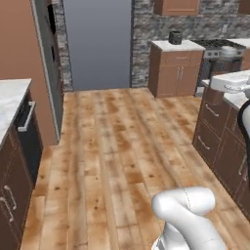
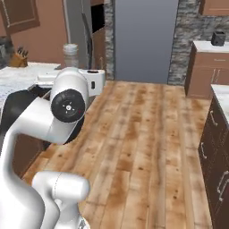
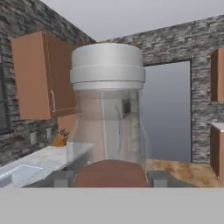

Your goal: Take the cinnamon bottle from the cabinet and place it on the dining table, next to the plate with the cupcake. Then take the chocolate from the dining counter and place it on the cupcake plate.

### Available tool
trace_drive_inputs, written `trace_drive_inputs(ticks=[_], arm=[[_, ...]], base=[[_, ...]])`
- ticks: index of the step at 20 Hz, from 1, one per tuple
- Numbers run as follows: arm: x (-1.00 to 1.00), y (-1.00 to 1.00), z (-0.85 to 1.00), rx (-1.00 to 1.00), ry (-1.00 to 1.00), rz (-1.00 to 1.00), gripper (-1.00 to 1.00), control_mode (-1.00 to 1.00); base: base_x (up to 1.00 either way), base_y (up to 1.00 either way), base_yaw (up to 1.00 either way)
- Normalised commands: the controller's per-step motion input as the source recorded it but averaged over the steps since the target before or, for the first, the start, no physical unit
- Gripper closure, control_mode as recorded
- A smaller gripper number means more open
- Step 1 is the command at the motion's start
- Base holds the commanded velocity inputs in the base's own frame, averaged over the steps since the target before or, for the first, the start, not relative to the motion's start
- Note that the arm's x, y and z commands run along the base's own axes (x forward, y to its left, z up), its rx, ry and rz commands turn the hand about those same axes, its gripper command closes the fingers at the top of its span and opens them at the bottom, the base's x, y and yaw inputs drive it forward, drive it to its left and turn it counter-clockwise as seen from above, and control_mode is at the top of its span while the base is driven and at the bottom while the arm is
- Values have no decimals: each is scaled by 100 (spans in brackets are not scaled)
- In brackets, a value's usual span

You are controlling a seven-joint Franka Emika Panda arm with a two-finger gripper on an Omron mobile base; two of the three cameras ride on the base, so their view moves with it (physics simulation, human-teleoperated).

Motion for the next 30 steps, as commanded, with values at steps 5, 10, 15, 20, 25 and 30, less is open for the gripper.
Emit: trace_drive_inputs(ticks=[5, 10, 15, 20, 25, 30], arm=[[0, 0, 0, 0, 0, 0, 100, 100], [0, 0, 0, 0, 0, 0, 100, 100], [0, 0, 0, 0, 0, 0, 100, 100], [0, 0, 0, 0, 0, 0, 100, 100], [0, 0, 0, 0, 0, 0, 100, 100], [0, 0, 0, 0, 0, 0, 100, 100]], base=[[-11, -55, -74], [-12, -59, -72], [-16, -62, -71], [-23, -69, -67], [-25, -74, -65], [-7, -86, -65]])
